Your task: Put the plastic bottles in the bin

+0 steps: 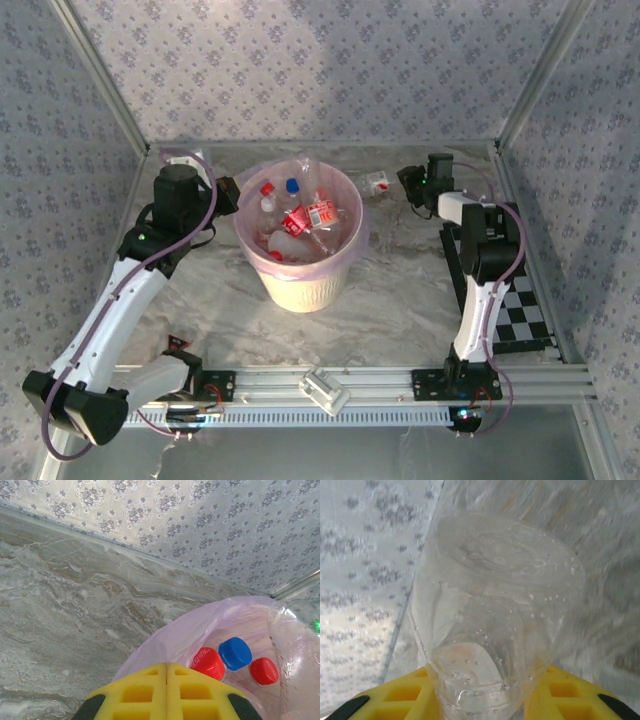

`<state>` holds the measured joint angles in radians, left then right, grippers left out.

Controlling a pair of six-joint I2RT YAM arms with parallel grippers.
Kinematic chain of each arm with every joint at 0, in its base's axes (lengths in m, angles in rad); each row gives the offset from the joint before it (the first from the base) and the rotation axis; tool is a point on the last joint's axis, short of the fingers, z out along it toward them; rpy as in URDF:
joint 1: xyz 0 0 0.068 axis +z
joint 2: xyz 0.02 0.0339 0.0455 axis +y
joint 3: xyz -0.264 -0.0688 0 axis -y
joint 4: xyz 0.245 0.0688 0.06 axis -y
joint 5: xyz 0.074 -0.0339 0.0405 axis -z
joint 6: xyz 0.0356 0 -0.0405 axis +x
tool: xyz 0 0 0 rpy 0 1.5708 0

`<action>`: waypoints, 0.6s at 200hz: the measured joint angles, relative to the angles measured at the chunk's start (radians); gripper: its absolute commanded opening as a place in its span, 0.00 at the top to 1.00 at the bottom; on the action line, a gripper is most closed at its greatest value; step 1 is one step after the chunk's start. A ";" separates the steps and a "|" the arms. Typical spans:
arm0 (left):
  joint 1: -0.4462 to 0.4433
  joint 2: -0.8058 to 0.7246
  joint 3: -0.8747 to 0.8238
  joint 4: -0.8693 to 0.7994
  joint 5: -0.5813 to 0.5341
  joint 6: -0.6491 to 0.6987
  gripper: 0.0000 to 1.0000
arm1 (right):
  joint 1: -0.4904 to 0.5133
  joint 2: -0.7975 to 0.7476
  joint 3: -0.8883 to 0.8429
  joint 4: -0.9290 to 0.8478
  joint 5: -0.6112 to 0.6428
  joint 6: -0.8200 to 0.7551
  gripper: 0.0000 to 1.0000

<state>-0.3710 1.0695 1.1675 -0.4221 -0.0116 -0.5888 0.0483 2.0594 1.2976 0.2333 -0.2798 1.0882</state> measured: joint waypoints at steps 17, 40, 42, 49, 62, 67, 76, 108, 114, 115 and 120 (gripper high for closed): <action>0.000 -0.002 0.000 0.000 0.000 0.000 1.00 | 0.022 -0.065 -0.030 -0.029 0.020 -0.059 0.63; 0.000 -0.016 -0.010 0.001 0.000 0.000 1.00 | 0.031 -0.165 -0.045 -0.087 0.057 -0.143 0.63; 0.000 -0.018 -0.011 0.000 0.000 -0.001 1.00 | 0.031 -0.175 -0.045 -0.093 0.060 -0.151 0.63; 0.000 -0.027 -0.018 -0.001 0.000 -0.001 1.00 | 0.031 -0.207 -0.048 -0.108 0.071 -0.175 0.63; 0.000 -0.039 -0.026 0.000 0.000 0.000 1.00 | 0.031 -0.270 -0.058 -0.140 0.092 -0.220 0.63; 0.000 -0.042 -0.029 -0.001 0.000 0.000 1.00 | 0.031 -0.293 -0.063 -0.153 0.101 -0.237 0.63; 0.000 -0.045 -0.029 -0.001 0.000 0.000 1.00 | 0.031 -0.336 -0.072 -0.180 0.114 -0.267 0.63; 0.003 -0.043 -0.029 -0.001 0.019 0.000 1.00 | 0.023 -0.486 -0.073 -0.304 0.153 -0.377 0.63; 0.004 -0.041 -0.029 0.000 0.026 0.001 1.00 | 0.021 -0.519 -0.063 -0.339 0.161 -0.404 0.63; 0.004 -0.041 -0.029 0.000 0.027 0.001 1.00 | 0.020 -0.523 -0.062 -0.342 0.161 -0.407 0.63; 0.005 -0.038 -0.029 0.000 0.034 0.001 1.00 | 0.017 -0.547 -0.049 -0.369 0.165 -0.428 0.63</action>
<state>-0.3664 1.0313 1.1381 -0.4221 0.0219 -0.5880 0.0654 1.5124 1.2484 -0.1360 -0.1146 0.6598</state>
